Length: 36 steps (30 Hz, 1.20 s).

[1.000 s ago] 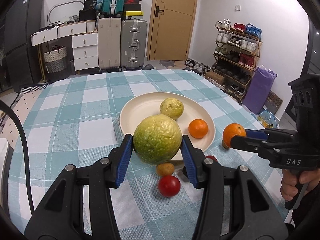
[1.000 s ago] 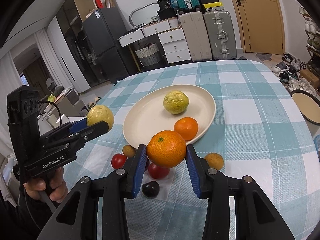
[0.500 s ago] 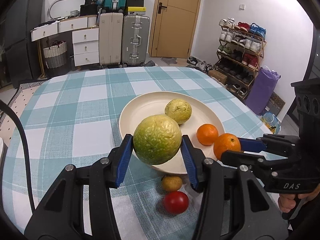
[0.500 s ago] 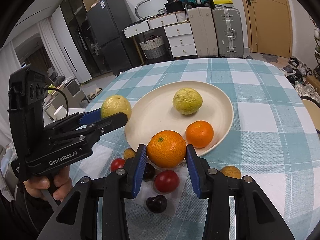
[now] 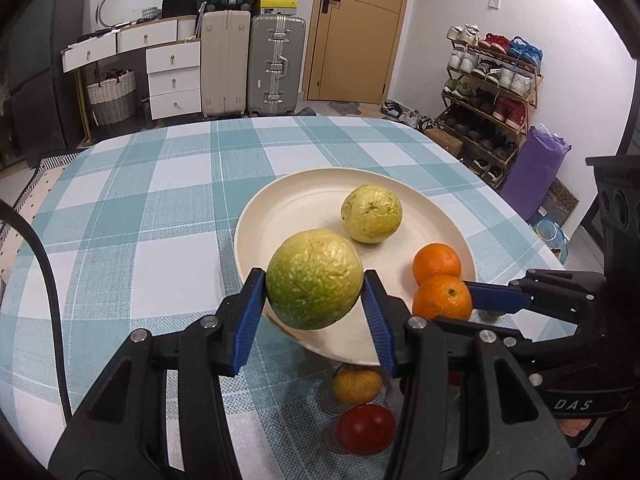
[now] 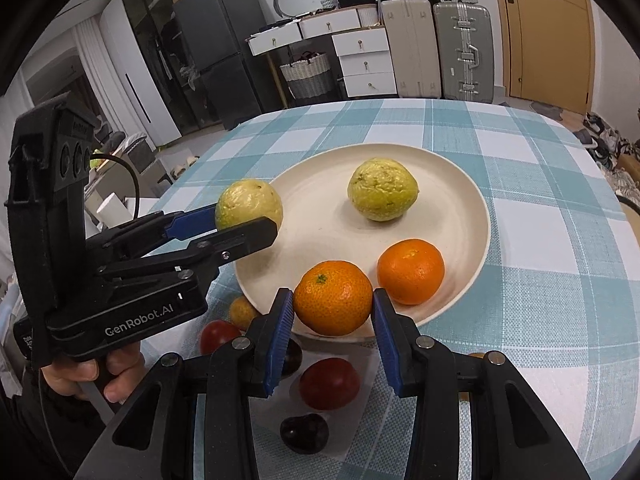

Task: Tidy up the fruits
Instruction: 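Carry the lemon and orange onto the cream plate and release them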

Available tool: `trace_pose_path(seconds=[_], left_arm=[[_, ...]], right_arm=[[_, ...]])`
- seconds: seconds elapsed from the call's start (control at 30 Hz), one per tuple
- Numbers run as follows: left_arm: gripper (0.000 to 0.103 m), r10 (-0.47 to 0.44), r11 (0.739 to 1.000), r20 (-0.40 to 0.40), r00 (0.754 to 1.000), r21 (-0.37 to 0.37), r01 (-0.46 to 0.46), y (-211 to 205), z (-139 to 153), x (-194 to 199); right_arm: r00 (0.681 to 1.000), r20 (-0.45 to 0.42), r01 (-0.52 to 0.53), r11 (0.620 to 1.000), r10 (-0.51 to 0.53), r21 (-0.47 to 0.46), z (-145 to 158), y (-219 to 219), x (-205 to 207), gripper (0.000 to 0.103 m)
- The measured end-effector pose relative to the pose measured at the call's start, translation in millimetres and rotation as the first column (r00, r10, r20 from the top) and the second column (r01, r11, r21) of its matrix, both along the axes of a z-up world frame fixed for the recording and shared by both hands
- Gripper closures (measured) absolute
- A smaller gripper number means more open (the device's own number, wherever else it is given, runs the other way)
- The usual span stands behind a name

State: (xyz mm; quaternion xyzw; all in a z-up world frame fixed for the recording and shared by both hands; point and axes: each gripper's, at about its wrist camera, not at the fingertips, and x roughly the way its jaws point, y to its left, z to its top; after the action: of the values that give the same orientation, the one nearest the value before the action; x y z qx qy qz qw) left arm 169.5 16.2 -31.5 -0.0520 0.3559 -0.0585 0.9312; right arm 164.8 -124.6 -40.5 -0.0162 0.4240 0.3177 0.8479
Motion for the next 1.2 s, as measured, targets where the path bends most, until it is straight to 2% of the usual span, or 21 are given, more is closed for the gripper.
trace_pose_path(seconds=[0.3, 0.47, 0.53, 0.6, 0.67, 0.8, 0.87, 0.9, 1.0, 1.07, 1.17, 1.2], left_arm=[[0.057, -0.011, 1.000, -0.012, 1.000, 0.005, 0.011, -0.8, -7.9, 2.8], [0.057, -0.021, 1.000, 0.014, 1.000, 0.018, 0.021, -3.0, -1.7, -3.1], [0.057, -0.023, 0.999, 0.032, 0.999, 0.023, 0.023, -3.5, 3.5, -6.9], [0.057, -0.029, 0.999, 0.036, 0.999, 0.024, 0.028, -3.8, 7.0, -9.7], [0.056, -0.024, 0.999, 0.034, 0.999, 0.028, 0.023, -3.3, 8.7, -11.7], [0.048, -0.026, 0.999, 0.024, 0.999, 0.027, 0.025, -2.7, 10.5, -20.5], [0.041, -0.024, 0.999, 0.023, 0.999, 0.034, 0.023, -3.6, 11.7, -26.2], [0.036, -0.025, 0.999, 0.022, 0.999, 0.037, 0.024, -3.9, 12.3, -29.2], [0.024, -0.032, 0.999, 0.026, 0.999, 0.044, 0.031, -6.5, 15.2, -41.4], [0.021, -0.036, 0.998, 0.031, 0.999, 0.051, 0.034, -8.2, 17.9, -49.3], [0.016, -0.038, 0.997, 0.049, 0.998, 0.064, 0.035, -11.6, 23.2, -64.2], [0.012, -0.036, 0.997, 0.050, 0.998, 0.065, 0.033, -12.4, 24.5, -68.9]], right_arm=[[1.000, 0.017, 0.020, 0.999, -0.019, -0.030, -1.0, 2.1, 1.8, 0.061], [0.998, 0.043, 0.049, 0.999, -0.049, 0.011, 7.2, -10.5, -1.0, 0.053], [0.997, 0.051, 0.062, 0.998, -0.063, 0.017, 10.7, -15.6, -2.4, 0.052], [0.996, 0.053, 0.072, 0.997, -0.073, 0.027, 13.3, -21.7, -4.6, 0.048], [0.994, 0.059, 0.085, 0.996, -0.087, 0.040, 15.2, -28.4, -7.8, 0.034], [0.991, 0.059, 0.115, 0.990, -0.119, 0.079, 18.0, -43.7, -14.1, 0.024], [0.991, 0.049, 0.122, 0.986, -0.128, 0.111, 19.1, -51.5, -16.3, 0.015], [0.990, 0.044, 0.128, 0.984, -0.134, 0.125, 19.5, -55.7, -17.2, 0.014], [0.987, 0.043, 0.148, 0.980, -0.155, 0.132, 20.2, -64.1, -19.7, 0.010], [0.985, 0.045, 0.162, 0.978, -0.169, 0.133, 20.1, -69.0, -21.9, 0.002], [0.984, 0.044, 0.166, 0.977, -0.173, 0.137, 19.8, -76.7, -26.3, 0.000], [0.983, 0.049, 0.167, 0.977, -0.175, 0.135, 20.0, -78.5, -28.0, 0.000]])
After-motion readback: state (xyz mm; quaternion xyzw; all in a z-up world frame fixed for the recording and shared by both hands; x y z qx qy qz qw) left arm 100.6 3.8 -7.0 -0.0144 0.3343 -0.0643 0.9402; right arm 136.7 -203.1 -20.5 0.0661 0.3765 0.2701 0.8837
